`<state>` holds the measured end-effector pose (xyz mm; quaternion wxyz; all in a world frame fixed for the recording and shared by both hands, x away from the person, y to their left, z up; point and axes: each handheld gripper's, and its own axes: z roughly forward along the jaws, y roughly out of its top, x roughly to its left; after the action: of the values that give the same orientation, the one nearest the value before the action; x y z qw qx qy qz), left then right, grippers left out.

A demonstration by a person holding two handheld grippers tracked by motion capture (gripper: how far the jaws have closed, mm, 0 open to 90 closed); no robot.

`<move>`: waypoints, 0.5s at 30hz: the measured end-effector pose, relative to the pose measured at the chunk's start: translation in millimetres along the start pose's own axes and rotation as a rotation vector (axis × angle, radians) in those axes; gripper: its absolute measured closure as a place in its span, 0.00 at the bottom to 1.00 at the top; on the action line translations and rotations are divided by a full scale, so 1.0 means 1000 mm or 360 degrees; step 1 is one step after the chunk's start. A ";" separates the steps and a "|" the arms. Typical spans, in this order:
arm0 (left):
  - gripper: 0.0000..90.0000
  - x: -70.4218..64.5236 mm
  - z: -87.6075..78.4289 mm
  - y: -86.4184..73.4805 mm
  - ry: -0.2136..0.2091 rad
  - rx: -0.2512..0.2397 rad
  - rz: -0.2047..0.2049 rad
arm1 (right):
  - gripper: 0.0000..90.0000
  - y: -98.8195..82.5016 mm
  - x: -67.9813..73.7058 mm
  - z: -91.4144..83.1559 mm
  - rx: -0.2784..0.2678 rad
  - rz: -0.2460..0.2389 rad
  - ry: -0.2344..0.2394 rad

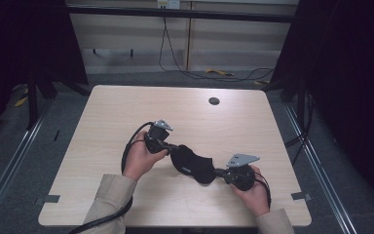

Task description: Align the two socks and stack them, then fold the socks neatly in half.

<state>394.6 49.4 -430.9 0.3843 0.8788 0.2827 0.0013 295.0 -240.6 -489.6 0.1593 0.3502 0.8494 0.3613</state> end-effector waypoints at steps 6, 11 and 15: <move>0.96 -0.006 0.002 0.004 -0.0014 0.0012 0.0018 | 1.00 0.002 0.005 0.004 0.0032 -0.0028 -0.0005; 0.96 -0.012 0.006 0.008 -0.0034 0.0018 0.0036 | 1.00 0.002 0.006 0.006 0.0038 -0.0027 0.0000; 0.96 -0.017 0.009 0.011 -0.0050 0.0014 0.0044 | 1.00 0.002 0.006 0.008 0.0034 -0.0028 0.0008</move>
<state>387.9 28.7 -425.7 0.3849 0.8842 0.2644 -0.0084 296.3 -231.4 -493.4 0.1566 0.3436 0.8566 0.3516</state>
